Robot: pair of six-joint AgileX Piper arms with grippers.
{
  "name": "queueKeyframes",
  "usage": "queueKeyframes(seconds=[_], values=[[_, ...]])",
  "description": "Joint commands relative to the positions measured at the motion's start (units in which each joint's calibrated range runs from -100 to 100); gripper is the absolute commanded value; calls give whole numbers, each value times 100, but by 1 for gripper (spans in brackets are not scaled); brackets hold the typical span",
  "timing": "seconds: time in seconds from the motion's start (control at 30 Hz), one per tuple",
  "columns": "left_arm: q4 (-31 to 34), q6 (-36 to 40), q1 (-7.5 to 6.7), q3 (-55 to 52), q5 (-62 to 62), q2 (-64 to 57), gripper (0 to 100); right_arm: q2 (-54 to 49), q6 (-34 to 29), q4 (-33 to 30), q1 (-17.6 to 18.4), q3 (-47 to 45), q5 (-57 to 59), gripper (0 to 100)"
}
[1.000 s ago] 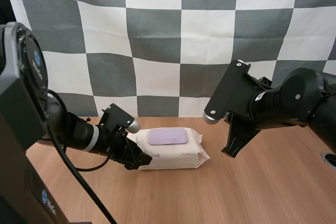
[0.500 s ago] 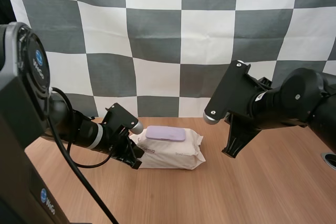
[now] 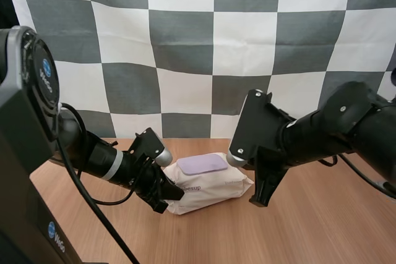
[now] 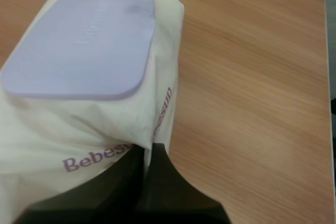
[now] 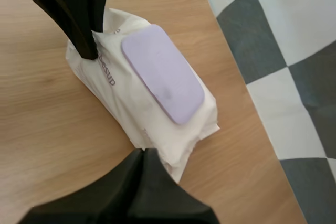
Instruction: Open the wet wipes lid
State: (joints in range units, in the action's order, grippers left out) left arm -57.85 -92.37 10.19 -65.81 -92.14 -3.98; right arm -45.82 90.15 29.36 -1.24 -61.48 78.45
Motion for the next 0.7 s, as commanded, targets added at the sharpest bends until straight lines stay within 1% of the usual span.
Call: queueKeyframes(seconds=[0.0,0.07,0.13,0.23,0.37,0.47,0.57,0.6,0.67], values=[[10,350,0,3,-182,3,0,312,985,175,4,-286,-696,0],[10,350,7,3,-247,3,0,451,985,360,4,-426,-1147,0],[10,350,7,3,-247,3,0,530,985,627,11,-470,-1286,0],[10,350,8,3,-286,3,0,641,985,669,146,-470,-1534,0],[137,468,8,3,-490,3,0,879,985,679,425,-480,-2012,0],[168,467,8,3,-502,3,0,1105,985,679,613,-480,-2011,0],[322,516,8,3,-502,3,0,1223,985,694,747,-480,-2316,0],[381,553,8,3,-502,3,0,1250,985,745,770,-480,-2380,2],[431,574,8,3,-502,3,0,1295,985,853,786,-480,-2397,18]])
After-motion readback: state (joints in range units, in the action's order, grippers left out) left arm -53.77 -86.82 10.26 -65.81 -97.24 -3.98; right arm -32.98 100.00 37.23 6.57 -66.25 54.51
